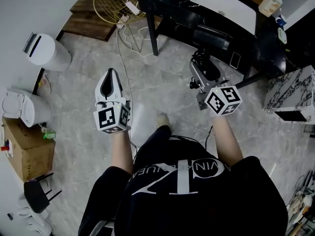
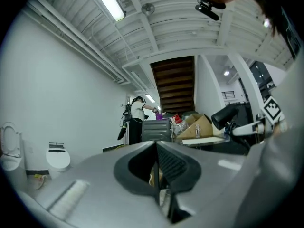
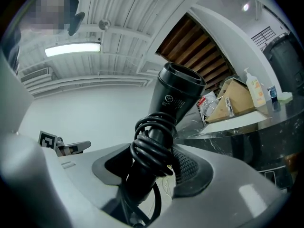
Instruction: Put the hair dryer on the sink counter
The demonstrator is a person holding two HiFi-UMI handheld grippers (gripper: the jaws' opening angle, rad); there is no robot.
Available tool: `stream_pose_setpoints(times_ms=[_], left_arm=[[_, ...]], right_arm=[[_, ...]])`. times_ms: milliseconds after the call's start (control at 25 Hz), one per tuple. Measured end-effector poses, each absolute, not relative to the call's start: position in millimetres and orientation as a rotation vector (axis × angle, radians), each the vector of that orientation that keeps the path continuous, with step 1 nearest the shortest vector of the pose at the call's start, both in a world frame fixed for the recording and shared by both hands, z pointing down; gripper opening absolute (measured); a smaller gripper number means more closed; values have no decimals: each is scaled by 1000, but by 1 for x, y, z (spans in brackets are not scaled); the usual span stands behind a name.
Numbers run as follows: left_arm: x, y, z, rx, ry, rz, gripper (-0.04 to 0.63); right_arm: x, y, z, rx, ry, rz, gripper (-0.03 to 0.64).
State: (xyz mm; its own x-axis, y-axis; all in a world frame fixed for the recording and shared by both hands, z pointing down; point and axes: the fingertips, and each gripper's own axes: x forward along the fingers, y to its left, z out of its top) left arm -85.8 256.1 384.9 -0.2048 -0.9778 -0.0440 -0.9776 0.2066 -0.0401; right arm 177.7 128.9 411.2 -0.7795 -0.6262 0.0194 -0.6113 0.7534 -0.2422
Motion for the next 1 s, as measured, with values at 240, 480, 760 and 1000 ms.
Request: stream_pose_setpoints(times_ms=[240,480,760,1000], left_arm=[[-129,208,387,-1966,2383,-10,0],[-152,180,392,-1987,2362,-12,0],[-158,155,400,-2030,2353,-8,0],[-175,115,403,-2039,2344,-1,0]], right_arm=[[140,84,414,-1052,2864,-389,259],[112,60,414,-1055,2843,-419,259],[90,29,416,-1051,2865,-458,259],[64,-11,416,-1031,2883,-466,259]])
